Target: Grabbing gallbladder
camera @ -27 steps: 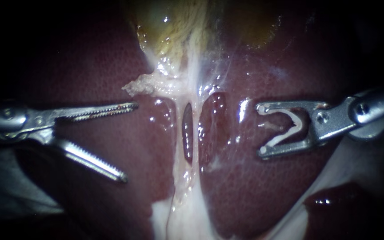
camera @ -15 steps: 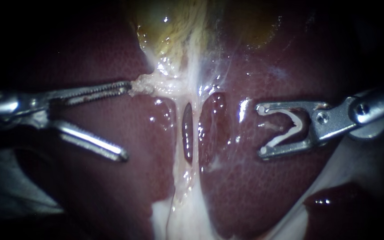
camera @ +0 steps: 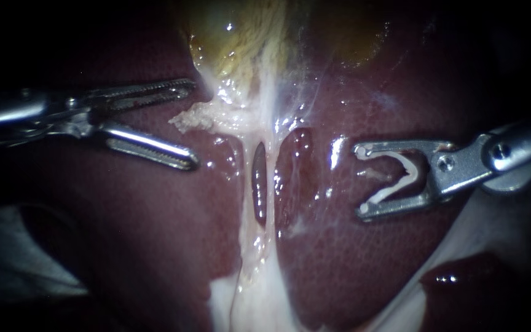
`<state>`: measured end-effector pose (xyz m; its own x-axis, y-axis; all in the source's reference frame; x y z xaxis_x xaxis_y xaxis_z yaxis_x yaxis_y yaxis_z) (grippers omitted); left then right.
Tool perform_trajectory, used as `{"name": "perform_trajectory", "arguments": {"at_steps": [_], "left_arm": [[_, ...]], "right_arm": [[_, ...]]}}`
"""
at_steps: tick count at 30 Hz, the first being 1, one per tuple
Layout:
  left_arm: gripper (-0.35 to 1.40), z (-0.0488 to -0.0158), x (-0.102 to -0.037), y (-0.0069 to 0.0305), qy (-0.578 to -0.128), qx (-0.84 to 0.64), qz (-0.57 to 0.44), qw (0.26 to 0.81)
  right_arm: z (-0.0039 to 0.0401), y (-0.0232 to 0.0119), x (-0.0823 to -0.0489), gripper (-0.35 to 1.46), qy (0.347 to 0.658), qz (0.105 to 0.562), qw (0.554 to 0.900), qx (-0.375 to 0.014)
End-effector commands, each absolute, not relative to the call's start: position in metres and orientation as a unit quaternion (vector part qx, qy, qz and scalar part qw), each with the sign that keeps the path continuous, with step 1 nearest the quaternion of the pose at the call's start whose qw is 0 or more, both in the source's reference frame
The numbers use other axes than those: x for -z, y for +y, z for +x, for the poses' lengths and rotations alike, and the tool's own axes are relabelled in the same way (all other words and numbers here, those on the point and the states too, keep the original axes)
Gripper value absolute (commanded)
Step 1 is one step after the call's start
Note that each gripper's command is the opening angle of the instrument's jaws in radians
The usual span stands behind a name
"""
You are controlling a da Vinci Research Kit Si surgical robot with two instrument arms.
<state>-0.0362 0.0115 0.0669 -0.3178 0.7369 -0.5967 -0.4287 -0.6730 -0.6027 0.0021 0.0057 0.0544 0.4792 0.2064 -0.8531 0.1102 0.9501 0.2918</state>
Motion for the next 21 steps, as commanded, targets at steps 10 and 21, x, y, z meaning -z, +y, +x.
{"name": "perform_trajectory", "arguments": {"at_steps": [10, 21], "left_arm": [[0.01, -0.0363, -0.0665, 0.0112, -0.185, -0.787, -0.443, 0.387], [-0.35, -0.0355, -0.0650, 0.0118, -0.203, -0.789, -0.429, 0.391]], "right_arm": [[0.0022, 0.0057, -0.0544, 0.50, 0.509, 0.155, 0.846, -0.029], [0.0022, 0.0056, -0.0544, 0.50, 0.509, 0.155, 0.846, -0.029]]}}
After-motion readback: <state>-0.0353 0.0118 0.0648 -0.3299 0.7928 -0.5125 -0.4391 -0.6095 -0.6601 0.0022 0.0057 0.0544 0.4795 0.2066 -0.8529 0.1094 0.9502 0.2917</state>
